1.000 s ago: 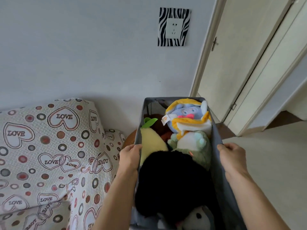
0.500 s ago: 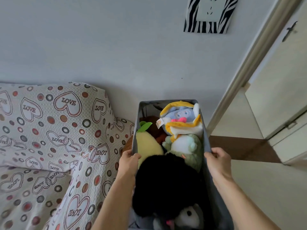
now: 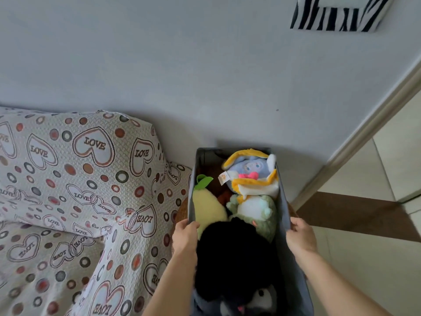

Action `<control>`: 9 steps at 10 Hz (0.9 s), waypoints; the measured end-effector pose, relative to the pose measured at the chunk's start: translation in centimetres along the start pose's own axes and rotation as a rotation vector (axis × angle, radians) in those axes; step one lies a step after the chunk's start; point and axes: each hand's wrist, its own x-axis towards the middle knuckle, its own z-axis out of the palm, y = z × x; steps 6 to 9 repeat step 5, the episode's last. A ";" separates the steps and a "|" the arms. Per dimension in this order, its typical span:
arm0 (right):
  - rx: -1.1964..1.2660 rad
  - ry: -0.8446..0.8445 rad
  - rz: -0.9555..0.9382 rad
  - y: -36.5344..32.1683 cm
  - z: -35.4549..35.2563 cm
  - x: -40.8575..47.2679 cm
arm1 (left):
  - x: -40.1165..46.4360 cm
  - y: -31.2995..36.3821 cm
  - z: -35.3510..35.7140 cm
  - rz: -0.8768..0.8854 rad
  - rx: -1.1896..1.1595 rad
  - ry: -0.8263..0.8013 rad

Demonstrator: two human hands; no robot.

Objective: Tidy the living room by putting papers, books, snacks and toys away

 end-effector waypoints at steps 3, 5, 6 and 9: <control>-0.405 -0.084 -0.069 -1.4 2.2 0.0 | 3.8 -0.8 0.8 -0.038 0.236 0.043; -0.203 -0.190 -0.157 -5.0 3.9 -0.5 | 1.7 2.1 1.5 0.072 -0.085 -0.008; -0.203 -0.190 -0.157 -5.0 3.9 -0.5 | 1.7 2.1 1.5 0.072 -0.085 -0.008; -0.203 -0.190 -0.157 -5.0 3.9 -0.5 | 1.7 2.1 1.5 0.072 -0.085 -0.008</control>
